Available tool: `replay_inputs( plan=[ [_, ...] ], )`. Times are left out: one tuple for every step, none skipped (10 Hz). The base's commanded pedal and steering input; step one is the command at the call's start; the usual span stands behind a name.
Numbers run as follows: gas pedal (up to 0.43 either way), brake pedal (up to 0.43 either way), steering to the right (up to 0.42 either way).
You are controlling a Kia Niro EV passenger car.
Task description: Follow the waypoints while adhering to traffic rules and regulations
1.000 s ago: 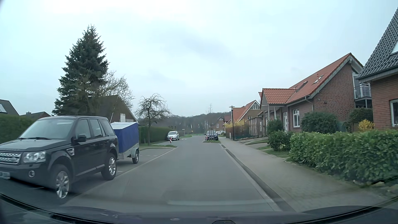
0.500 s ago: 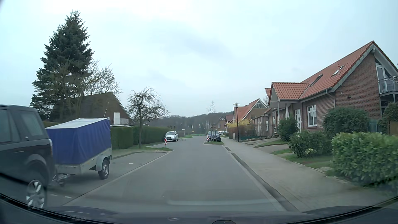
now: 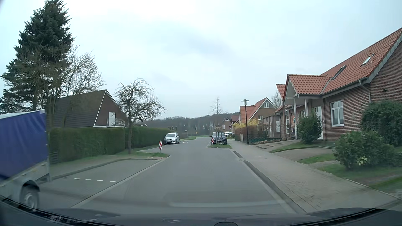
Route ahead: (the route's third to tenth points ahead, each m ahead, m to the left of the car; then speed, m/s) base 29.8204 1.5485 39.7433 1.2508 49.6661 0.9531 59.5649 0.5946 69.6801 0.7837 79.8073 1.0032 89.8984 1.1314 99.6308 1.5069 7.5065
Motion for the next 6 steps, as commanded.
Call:
replay_inputs(
  plan=[
    [0.240,0.000,-0.012],
    [0.240,0.000,-0.015],
    [0.240,0.000,-0.016],
    [0.240,0.000,-0.019],
    [0.240,0.000,-0.023],
    [0.240,0.000,-0.025]
  ],
)
